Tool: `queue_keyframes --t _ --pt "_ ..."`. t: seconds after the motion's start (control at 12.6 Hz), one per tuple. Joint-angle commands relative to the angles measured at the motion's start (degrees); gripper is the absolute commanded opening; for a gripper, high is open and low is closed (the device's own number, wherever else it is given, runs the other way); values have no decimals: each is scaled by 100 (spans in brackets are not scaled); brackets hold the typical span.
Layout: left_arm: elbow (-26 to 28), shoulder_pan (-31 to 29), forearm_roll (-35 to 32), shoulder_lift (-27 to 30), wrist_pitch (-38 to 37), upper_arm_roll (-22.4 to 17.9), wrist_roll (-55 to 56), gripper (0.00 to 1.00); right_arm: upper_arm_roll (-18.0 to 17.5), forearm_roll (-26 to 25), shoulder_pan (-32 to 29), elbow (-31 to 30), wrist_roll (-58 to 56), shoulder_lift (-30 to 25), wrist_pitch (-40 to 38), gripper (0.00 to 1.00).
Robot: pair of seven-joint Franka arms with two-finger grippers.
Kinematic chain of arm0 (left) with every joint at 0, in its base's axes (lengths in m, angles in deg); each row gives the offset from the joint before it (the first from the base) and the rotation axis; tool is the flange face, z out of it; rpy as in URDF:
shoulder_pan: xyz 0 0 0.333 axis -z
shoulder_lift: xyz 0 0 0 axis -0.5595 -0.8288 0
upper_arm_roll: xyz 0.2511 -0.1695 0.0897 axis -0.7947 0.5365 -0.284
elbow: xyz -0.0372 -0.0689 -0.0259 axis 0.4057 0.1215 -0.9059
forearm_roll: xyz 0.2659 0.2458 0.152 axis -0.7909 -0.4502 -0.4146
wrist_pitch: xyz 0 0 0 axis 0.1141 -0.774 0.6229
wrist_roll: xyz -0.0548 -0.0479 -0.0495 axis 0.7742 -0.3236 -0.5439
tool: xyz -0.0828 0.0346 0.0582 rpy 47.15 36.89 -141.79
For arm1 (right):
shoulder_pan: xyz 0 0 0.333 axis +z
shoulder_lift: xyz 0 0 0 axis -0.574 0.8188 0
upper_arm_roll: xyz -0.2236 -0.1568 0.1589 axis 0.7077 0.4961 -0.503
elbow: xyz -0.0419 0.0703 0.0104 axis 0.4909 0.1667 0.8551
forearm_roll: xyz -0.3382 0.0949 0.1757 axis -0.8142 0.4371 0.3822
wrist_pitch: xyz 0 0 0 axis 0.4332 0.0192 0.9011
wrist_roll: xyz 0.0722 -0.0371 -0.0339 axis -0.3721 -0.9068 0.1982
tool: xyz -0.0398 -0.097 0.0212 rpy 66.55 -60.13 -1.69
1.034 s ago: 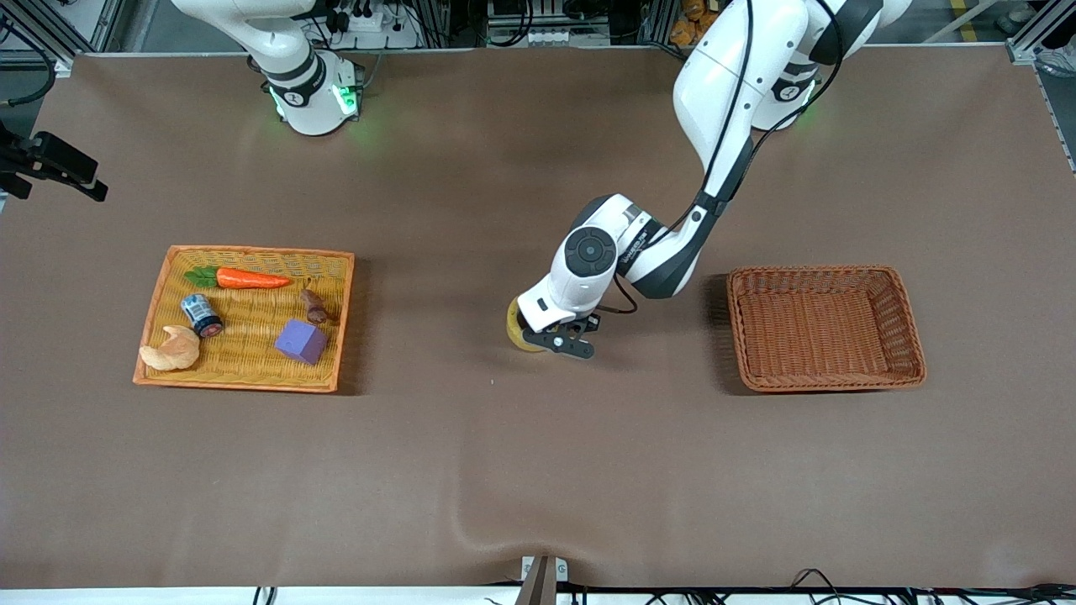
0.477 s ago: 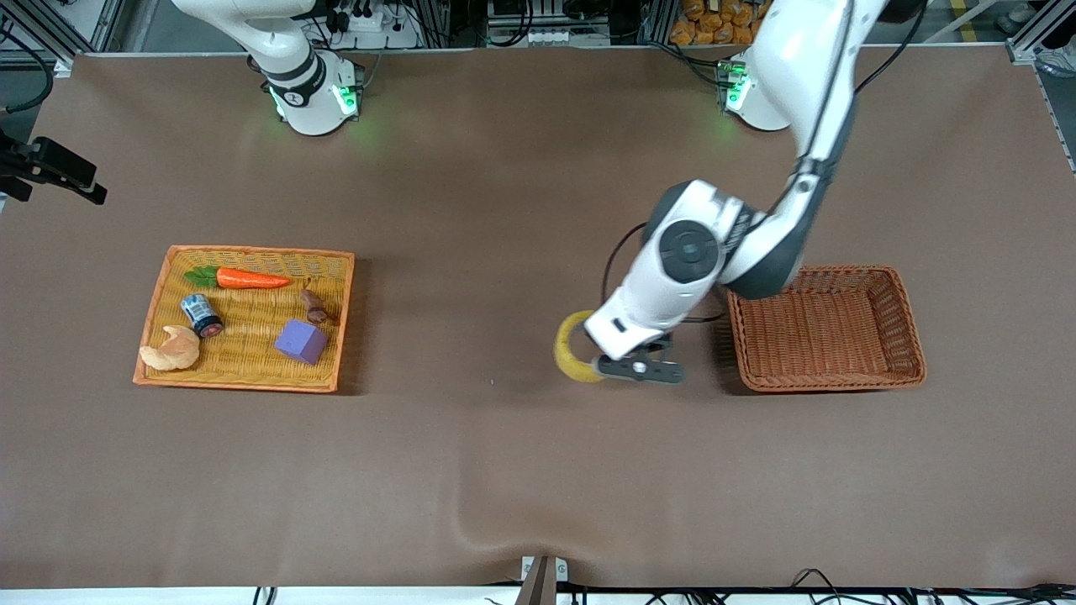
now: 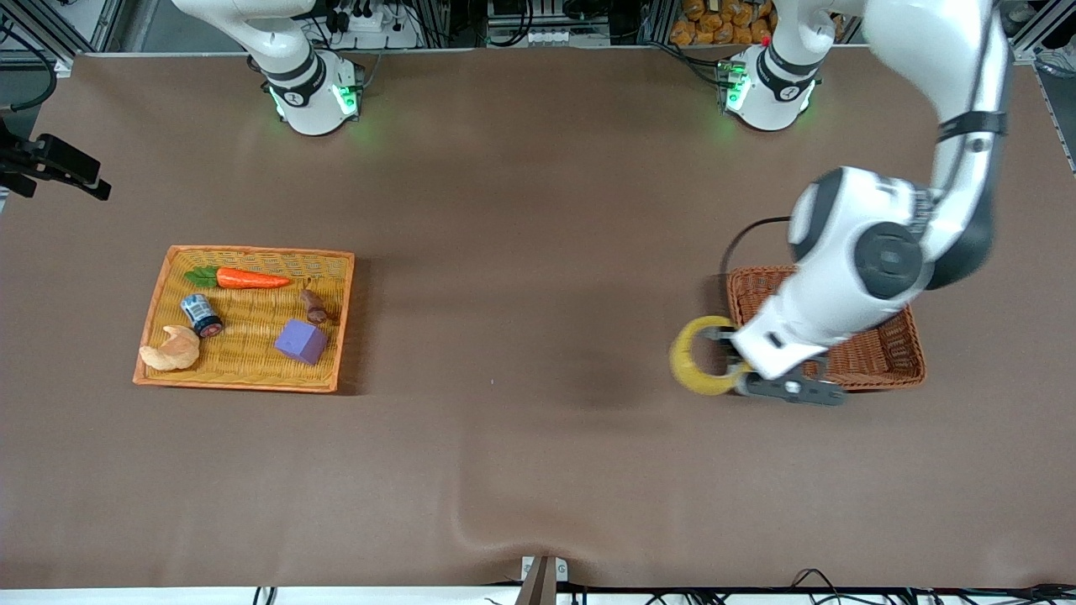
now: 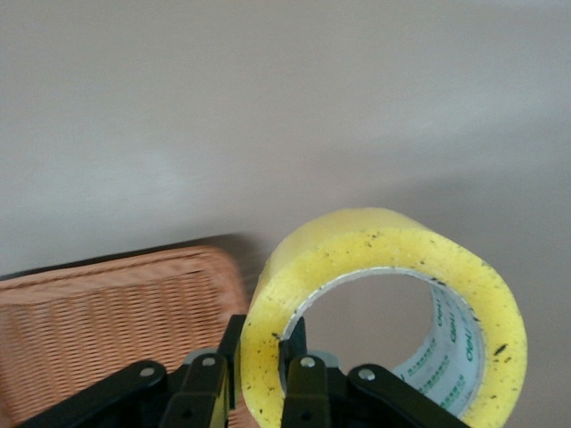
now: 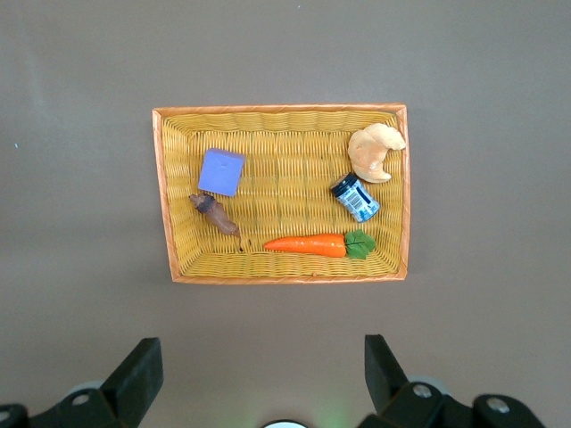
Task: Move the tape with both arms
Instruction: 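Lift the tape with the left gripper and move it over the basket, then lower the tape into the basket and open the left gripper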
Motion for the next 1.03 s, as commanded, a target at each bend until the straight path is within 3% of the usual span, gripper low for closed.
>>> queue_keyframes --t 0.0,0.16,0.56,0.72,0.8,0.88,0.95 --pt "466 -652 -110 169 -23 60 -897 0 -50 92 -108 153 -9 75 -118 100" --pt "834 -1040 -267 125 143 68 -1058 0 -58 92 -90 161 35 75 -118 100" --pt "2767 -2060 -761 291 2039 104 -1470 0 -67 83 -64 162 35 75 -118 100" --pt "2893 -2140 -761 204 2174 95 -1480 4 -76 92 -55 162 9 75 -118 100" --pt "2893 -2140 -761 152 2174 86 -1489 55 -85 92 -55 162 -9 75 -118 100" --pt "2850 -2140 -761 168 2157 86 -1515 100 -85 101 -46 179 -9 75 -118 100" --pt "2771 -2114 -761 238 2131 95 -1576 100 -85 101 -38 179 -1 75 -118 100"
